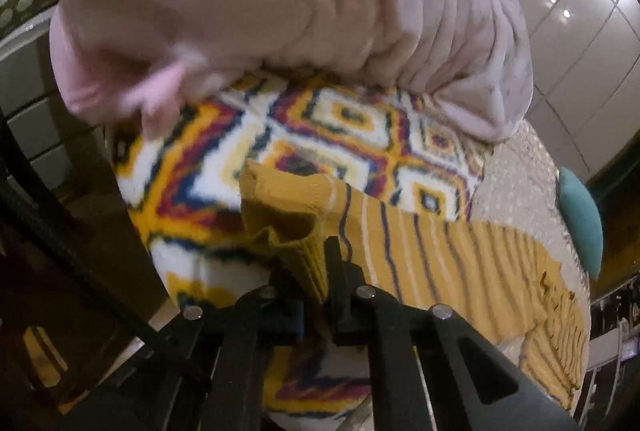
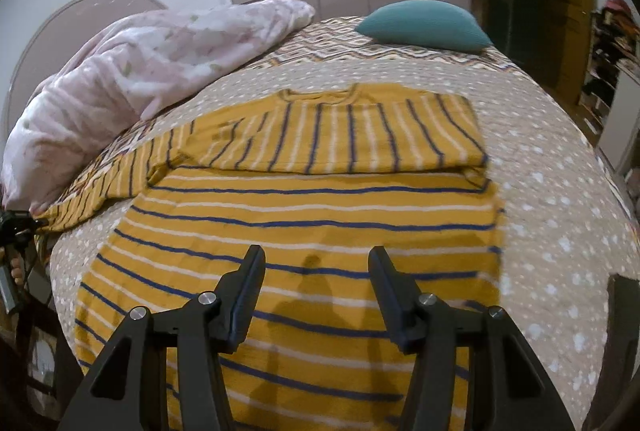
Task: Fold small clothes
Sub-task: 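Grasp the other sleeve cuff with the left gripper and fold it across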
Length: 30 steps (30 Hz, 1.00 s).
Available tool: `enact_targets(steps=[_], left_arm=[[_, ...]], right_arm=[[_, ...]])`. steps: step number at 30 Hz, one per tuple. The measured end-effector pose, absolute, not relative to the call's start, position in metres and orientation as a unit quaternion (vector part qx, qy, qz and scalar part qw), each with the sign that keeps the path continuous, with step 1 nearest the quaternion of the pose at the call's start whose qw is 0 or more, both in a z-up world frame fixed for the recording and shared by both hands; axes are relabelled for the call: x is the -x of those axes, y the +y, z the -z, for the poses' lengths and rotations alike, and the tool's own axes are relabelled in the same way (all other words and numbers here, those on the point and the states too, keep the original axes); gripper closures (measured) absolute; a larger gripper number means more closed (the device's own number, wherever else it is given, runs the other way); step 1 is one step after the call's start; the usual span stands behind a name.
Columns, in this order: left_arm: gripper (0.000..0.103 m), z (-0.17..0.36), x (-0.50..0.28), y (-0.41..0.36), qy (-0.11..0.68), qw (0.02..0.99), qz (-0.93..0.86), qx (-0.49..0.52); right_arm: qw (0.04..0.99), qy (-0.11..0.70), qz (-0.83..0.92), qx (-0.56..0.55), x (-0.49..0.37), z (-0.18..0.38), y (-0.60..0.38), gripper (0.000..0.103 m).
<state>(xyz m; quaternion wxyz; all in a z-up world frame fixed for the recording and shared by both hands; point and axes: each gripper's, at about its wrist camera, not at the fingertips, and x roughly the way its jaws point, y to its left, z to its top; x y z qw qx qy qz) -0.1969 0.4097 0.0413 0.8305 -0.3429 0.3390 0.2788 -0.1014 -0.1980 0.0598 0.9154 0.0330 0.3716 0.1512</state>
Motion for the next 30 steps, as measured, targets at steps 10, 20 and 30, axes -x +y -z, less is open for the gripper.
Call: enact_targets(steps=[10, 20, 30], left_arm=[[0.097, -0.148, 0.129, 0.311, 0.301, 0.912, -0.179, 0.214], [0.097, -0.197, -0.003, 0.063, 0.326, 0.930, 0.083, 0.147], [0.082, -0.135, -0.063, -0.090, 0.426, 0.879, 0.191, 0.100]], right_arm=[[0.924, 0.348, -0.139, -0.081, 0.121, -0.065, -0.240, 0.045], [0.927, 0.335, -0.119, -0.121, 0.150, -0.053, -0.295, 0.045], [0.916, 0.350, -0.104, -0.169, 0.159, -0.033, -0.338, 0.045]])
